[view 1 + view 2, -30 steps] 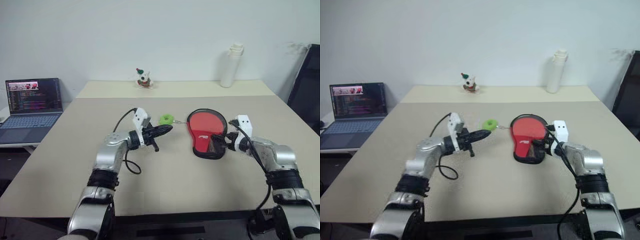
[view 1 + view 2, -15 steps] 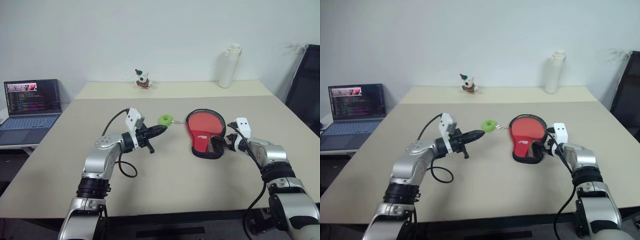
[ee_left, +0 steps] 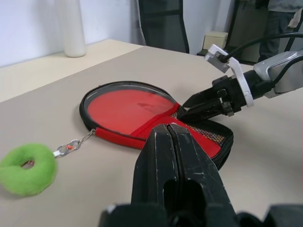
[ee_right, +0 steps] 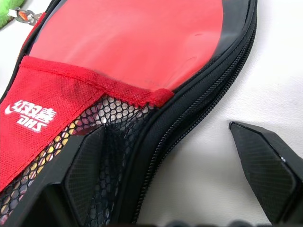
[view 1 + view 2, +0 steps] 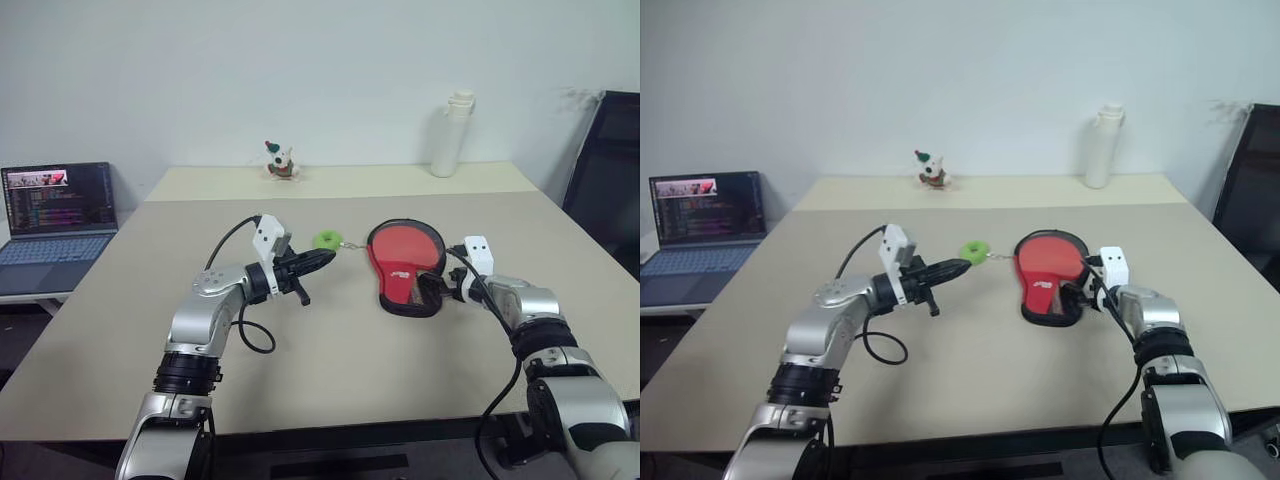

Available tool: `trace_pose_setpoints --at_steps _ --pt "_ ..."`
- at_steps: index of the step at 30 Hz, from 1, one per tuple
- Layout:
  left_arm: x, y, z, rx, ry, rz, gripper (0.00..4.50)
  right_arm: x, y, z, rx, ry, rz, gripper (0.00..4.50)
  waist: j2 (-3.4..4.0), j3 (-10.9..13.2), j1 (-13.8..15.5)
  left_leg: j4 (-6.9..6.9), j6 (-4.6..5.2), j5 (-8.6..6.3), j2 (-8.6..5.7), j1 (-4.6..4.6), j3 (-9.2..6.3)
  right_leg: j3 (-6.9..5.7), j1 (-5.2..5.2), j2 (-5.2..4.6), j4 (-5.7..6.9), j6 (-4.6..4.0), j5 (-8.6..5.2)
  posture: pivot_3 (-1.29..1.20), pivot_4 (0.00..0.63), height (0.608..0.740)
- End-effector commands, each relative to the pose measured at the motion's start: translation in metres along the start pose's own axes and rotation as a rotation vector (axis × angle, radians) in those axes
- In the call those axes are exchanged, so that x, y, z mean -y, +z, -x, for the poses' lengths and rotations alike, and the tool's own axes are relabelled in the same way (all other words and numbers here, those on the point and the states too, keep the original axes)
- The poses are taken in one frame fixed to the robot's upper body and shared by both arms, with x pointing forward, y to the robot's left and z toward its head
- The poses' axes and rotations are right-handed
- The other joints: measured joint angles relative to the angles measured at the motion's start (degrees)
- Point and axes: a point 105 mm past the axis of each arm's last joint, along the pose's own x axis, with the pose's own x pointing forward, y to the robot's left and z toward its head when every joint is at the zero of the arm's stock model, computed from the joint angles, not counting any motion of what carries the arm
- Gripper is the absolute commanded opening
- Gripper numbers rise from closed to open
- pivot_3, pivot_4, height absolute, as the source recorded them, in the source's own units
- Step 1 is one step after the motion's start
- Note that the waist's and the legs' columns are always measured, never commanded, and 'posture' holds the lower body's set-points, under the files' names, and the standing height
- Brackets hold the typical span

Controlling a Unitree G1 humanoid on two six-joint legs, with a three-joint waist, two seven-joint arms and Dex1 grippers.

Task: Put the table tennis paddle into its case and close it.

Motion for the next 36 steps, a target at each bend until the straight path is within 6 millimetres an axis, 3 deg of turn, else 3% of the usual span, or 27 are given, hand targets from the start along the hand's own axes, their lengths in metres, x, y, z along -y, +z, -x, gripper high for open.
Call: trace_pose_setpoints --at_steps 1,9,12,18,24,31,36 --pt "0.0 0.011 0.003 0.022 -0.01 -0.044 0.0 -0.016 -0.028 -0.01 -0.113 0.062 -0.05 3.32 -0.11 -0.09 -0.38 0.0 0.0 0.0 0.01 0.01 0.0 0.01 0.0 0.01 0.01 -0.01 0.0 0.0 0.15 0.74" --pt "0.005 0.002 0.021 -0.01 -0.027 -0.013 0.0 -0.046 -0.025 -0.017 -0.13 0.2 -0.12 0.79 -0.15 -0.18 -1.29 -0.03 0.0 0.0 0.08 0.1 -0.01 0.1 0.0 0.05 0.06 -0.04 0.02 0.0 0.15 0.74" --pt "0.012 -0.005 0.03 -0.037 -0.061 0.013 0.0 -0.061 -0.02 -0.017 -0.125 0.271 -0.134 0.04 -0.15 -0.18 -1.43 -0.05 0.0 0.0 0.1 0.12 -0.01 0.12 -0.01 0.06 0.07 -0.04 0.02 0.0 0.15 0.74" --pt "0.04 -0.018 0.054 -0.113 -0.186 0.069 0.0 -0.112 -0.008 -0.011 -0.119 0.466 -0.11 0.04 -0.14 -0.18 -2.59 -0.15 0.01 -0.01 0.21 0.06 0.02 0.17 -0.14 0.16 0.07 -0.06 0.0 0.0 0.15 0.74" --pt "0.059 -0.019 0.063 -0.141 -0.256 0.092 0.0 -0.141 -0.019 0.005 -0.162 0.558 -0.08 0.04 -0.13 -0.17 -2.51 -0.14 0.0 -0.01 0.22 0.0 -0.13 0.07 -0.3 0.18 0.43 -0.25 -0.13 0.0 0.15 0.74" --pt "0.085 -0.024 0.072 -0.171 -0.337 0.131 0.0 -0.15 -0.045 0.043 -0.227 0.585 -0.074 0.04 -0.13 -0.17 -2.12 -0.13 0.0 -0.02 0.14 -0.02 -0.16 0.02 -0.3 0.11 0.45 -0.1 -0.25 0.0 0.15 0.74" --pt "0.087 -0.025 0.076 -0.18 -0.331 0.141 0.0 -0.15 -0.062 0.068 -0.254 0.552 -0.121 0.04 -0.13 -0.17 -1.14 -0.12 -0.01 -0.02 0.13 -0.05 -0.24 -0.06 -0.32 0.1 0.46 -0.03 -0.35 0.0 0.15 0.74"
